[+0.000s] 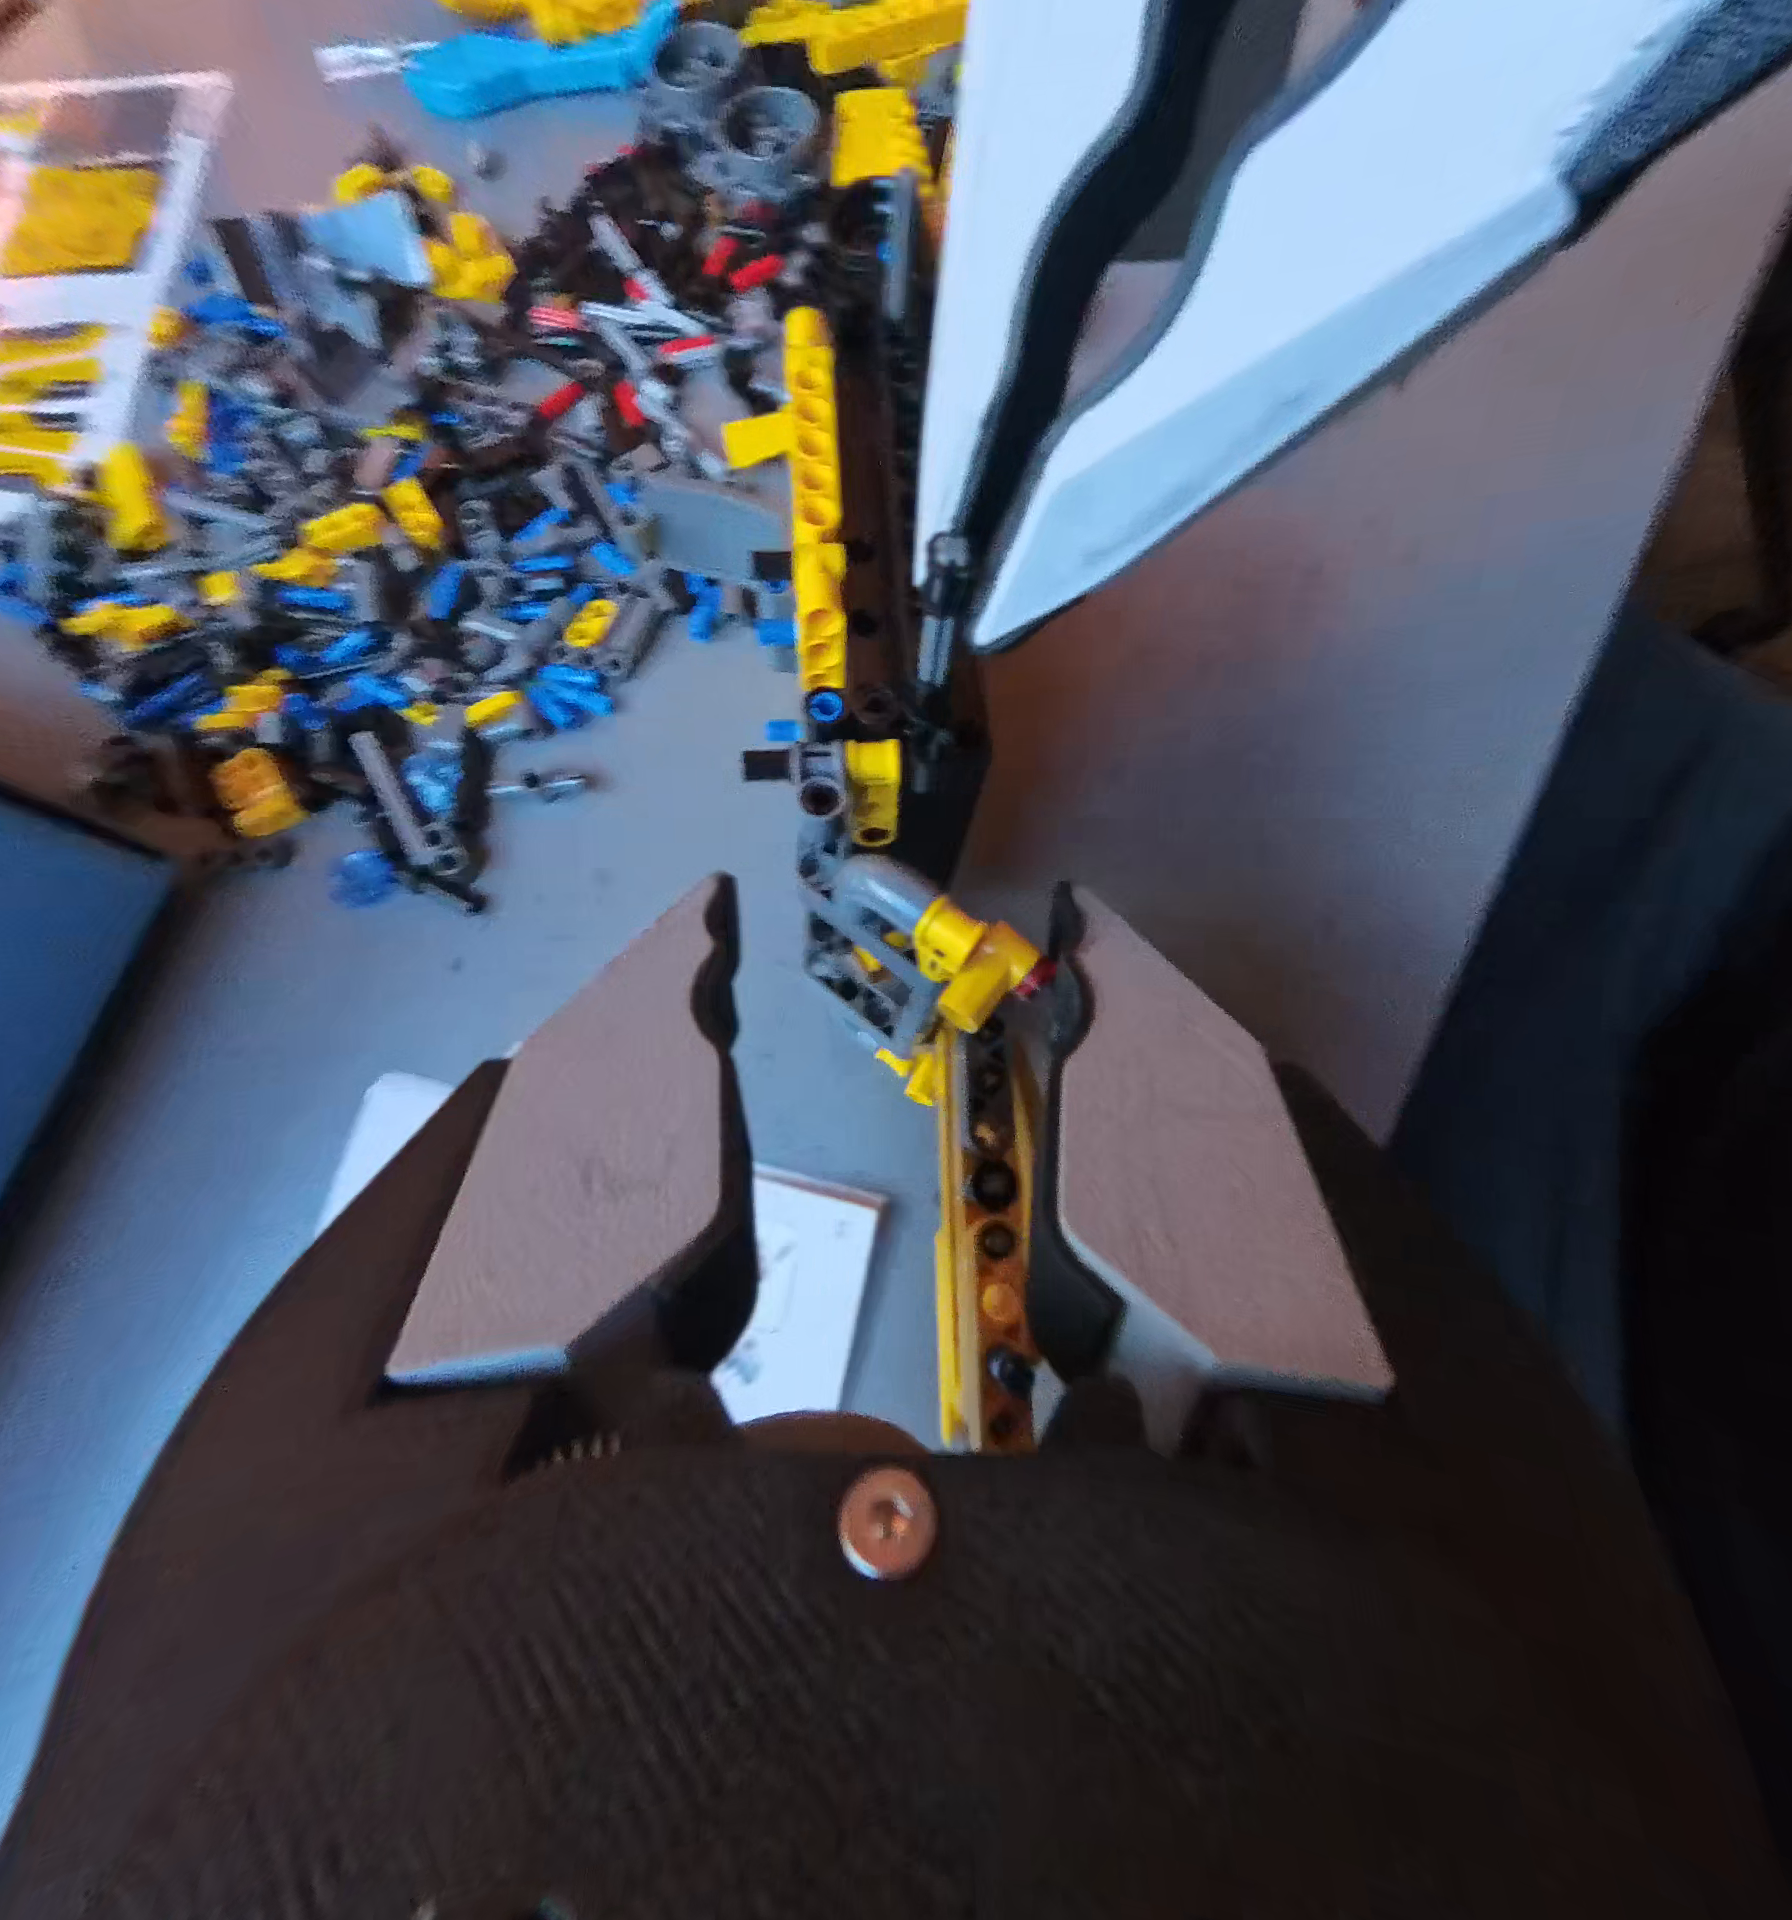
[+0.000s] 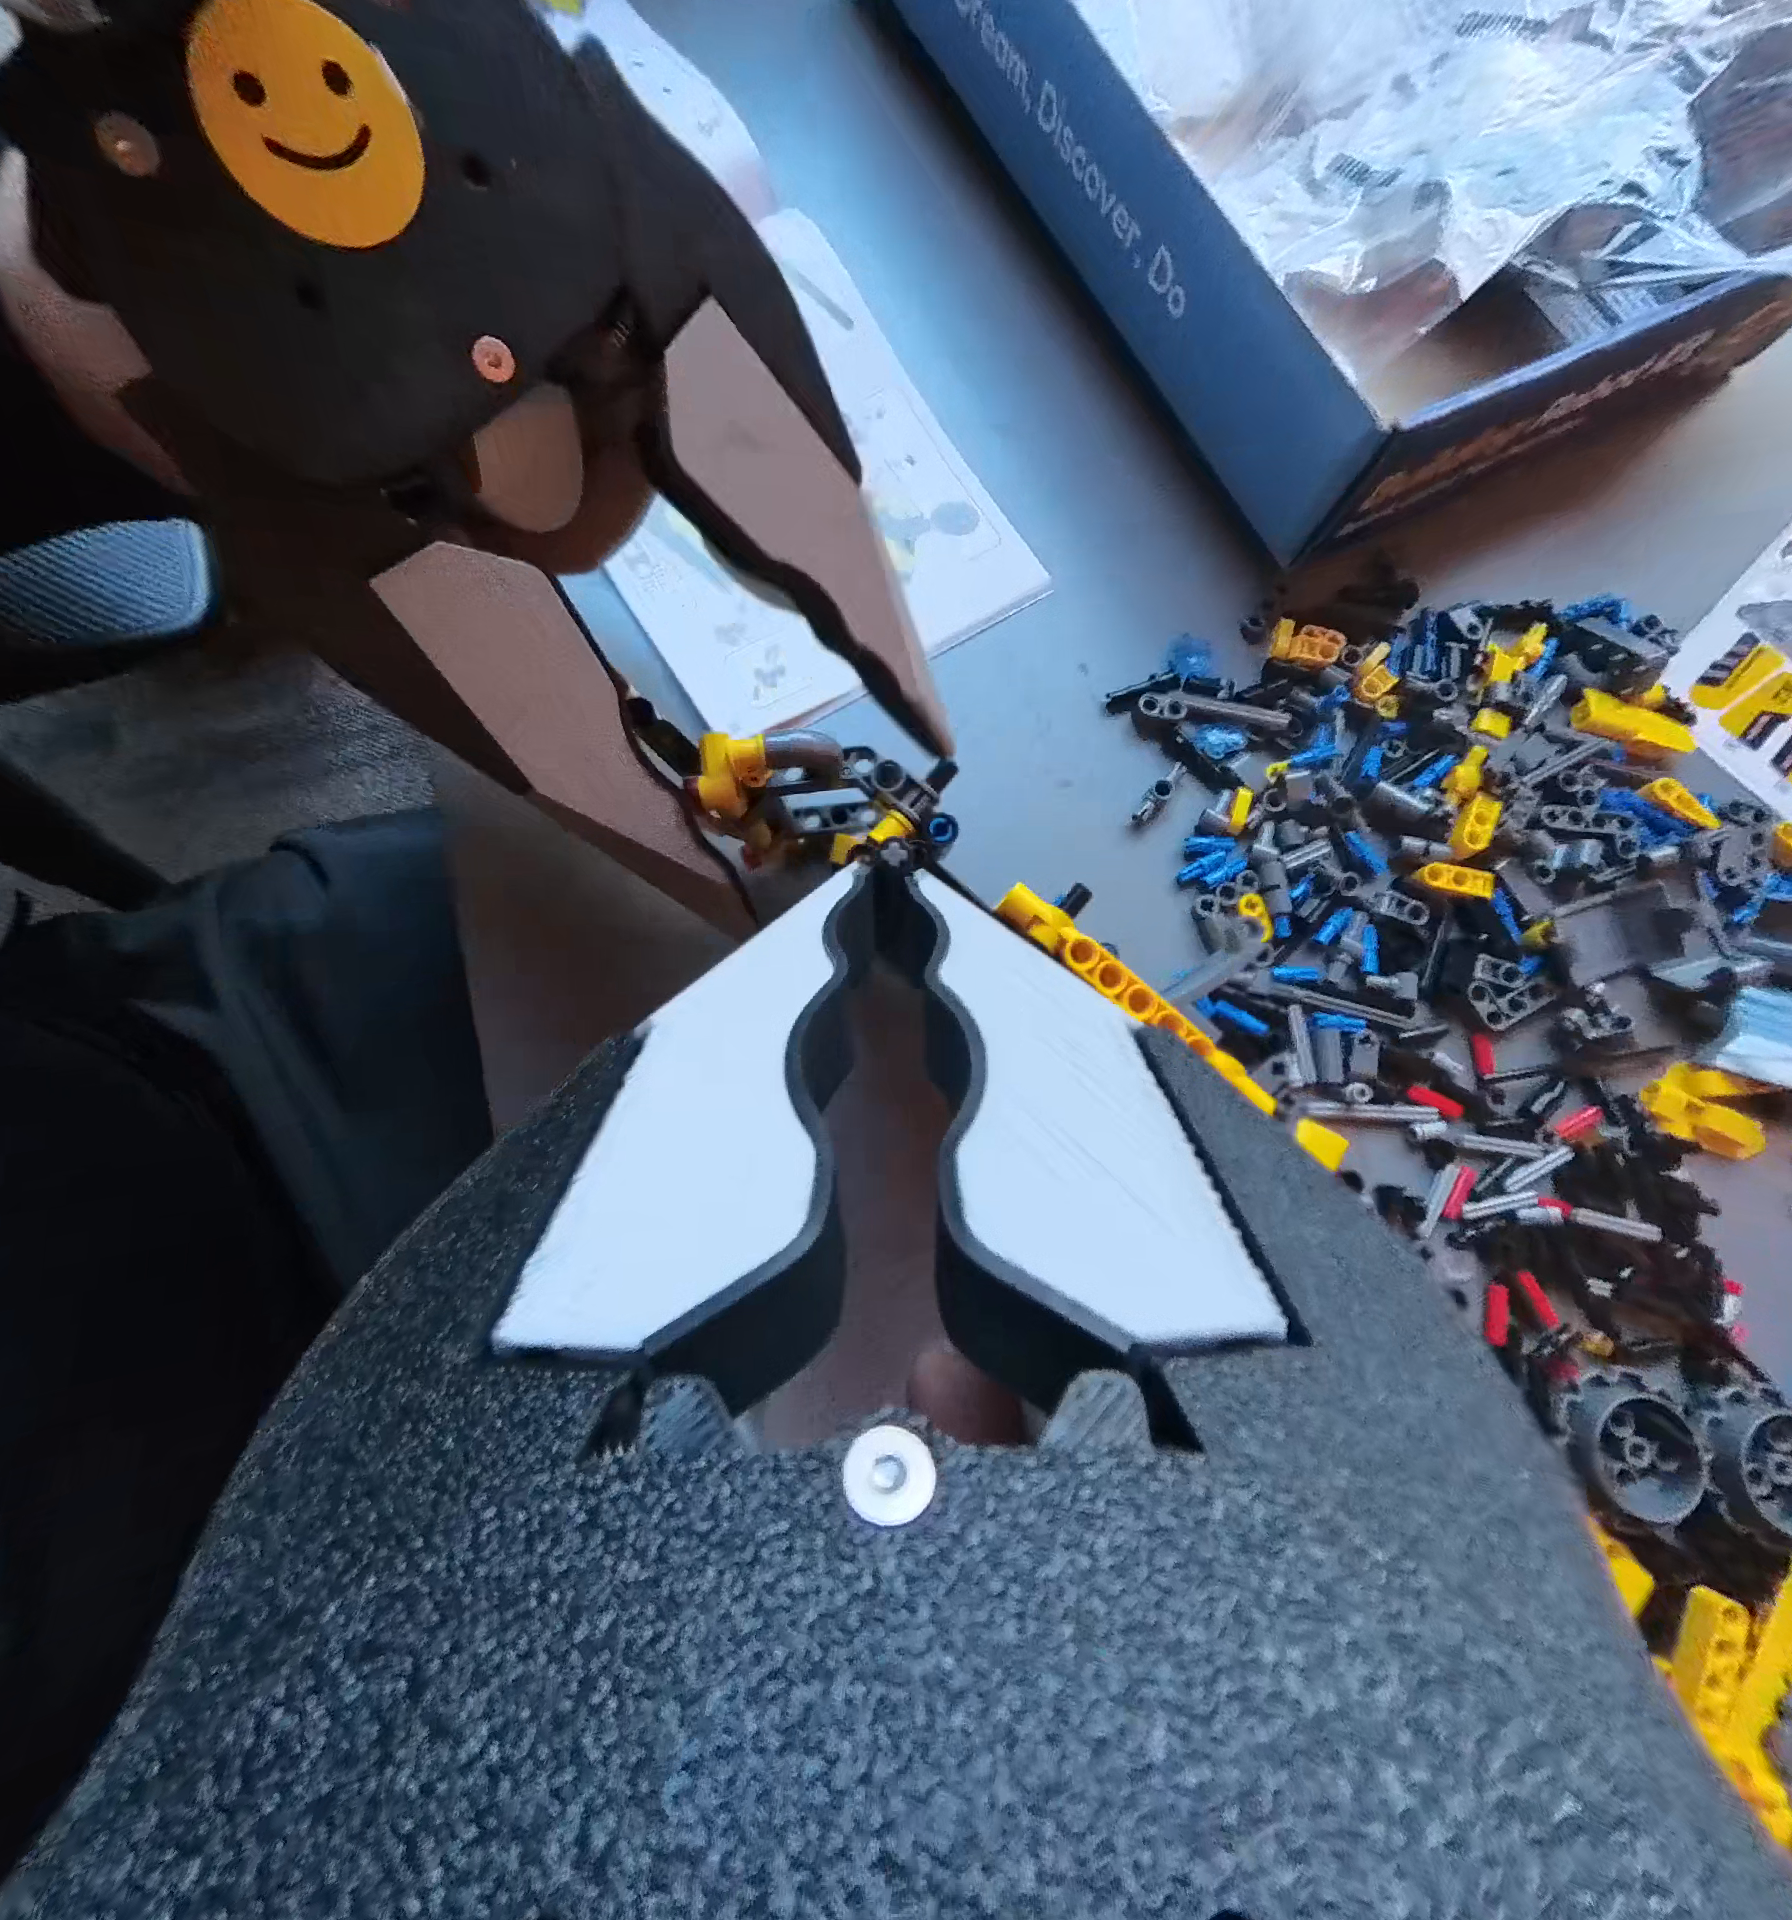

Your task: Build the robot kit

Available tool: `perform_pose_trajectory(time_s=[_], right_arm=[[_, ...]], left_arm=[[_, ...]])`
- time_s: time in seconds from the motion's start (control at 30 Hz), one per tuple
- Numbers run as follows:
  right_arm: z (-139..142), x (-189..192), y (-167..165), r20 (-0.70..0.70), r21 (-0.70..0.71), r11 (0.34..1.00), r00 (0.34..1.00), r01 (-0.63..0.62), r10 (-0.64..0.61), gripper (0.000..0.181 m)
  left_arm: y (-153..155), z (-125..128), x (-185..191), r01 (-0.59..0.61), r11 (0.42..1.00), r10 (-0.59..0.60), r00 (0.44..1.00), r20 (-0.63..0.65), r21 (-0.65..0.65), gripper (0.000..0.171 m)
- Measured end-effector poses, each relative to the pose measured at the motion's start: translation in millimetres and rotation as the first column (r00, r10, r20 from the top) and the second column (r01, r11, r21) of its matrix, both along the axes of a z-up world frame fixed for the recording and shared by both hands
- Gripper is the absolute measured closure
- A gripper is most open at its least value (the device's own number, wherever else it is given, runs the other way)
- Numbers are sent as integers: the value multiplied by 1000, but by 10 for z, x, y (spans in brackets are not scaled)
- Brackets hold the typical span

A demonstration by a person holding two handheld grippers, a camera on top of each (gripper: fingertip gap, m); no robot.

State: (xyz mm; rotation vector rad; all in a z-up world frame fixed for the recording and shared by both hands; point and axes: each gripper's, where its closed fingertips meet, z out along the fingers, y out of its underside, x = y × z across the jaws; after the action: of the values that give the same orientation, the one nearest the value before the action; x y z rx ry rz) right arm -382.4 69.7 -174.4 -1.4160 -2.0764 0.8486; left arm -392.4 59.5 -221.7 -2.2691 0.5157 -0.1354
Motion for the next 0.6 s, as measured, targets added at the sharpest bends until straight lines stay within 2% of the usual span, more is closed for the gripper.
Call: perform_pose_trajectory(time_s=[0.07,0.17,0.27,0.4,0.47,0.6], right_arm=[[11,-49,8,0,27,1000,1000,-4,4,176],[16,-93,4,11,14,1000,1000,-24,24,177],[16,-120,-11,33,-28,998,998,-50,51,177],[19,-155,-20,50,-50,996,996,-70,72,177],[20,-169,-36,55,-76,994,995,-82,87,176],[29,-214,-19,39,-113,989,995,-91,96,177]], left_arm=[[29,53,-87,-41,998,43,998,-38,44,109],[39,162,-107,-42,993,49,997,-60,111,115],[-5,257,-120,-32,996,34,999,-20,83,131],[30,456,-245,-74,993,67,995,71,97,134],[46,377,-212,-58,997,54,996,71,58,129],[103,102,-194,0,1000,0,996,-86,6,132]])
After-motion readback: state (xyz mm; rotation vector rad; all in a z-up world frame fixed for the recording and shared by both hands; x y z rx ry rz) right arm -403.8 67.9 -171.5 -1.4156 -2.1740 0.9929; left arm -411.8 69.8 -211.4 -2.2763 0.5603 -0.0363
